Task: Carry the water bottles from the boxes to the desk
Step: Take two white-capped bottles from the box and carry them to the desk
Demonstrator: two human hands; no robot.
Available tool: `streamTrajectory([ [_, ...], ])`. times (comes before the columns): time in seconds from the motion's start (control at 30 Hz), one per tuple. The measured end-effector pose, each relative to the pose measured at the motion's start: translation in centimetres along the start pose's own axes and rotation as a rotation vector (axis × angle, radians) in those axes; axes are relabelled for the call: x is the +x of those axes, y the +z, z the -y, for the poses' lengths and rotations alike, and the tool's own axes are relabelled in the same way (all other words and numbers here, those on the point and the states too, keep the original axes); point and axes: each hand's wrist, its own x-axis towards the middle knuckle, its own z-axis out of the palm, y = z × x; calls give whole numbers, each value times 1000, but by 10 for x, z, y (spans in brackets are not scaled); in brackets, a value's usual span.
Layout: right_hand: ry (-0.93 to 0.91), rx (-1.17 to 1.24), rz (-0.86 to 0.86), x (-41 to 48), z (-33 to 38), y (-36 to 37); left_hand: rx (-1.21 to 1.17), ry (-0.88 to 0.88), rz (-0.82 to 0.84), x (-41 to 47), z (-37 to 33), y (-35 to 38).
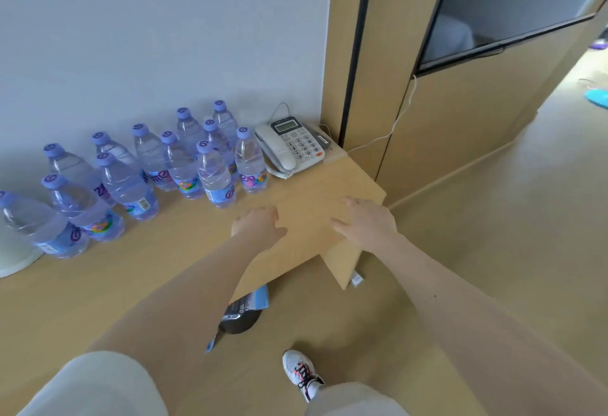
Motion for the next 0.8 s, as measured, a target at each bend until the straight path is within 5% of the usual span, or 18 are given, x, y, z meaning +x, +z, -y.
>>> streamTrajectory([
  [0.4, 440, 94, 58, -155, -126, 3, 254, 536, 135, -43, -154, 48],
  [0.8, 666, 183, 3, -245, -275, 16, 458, 927, 133, -84, -348, 91],
])
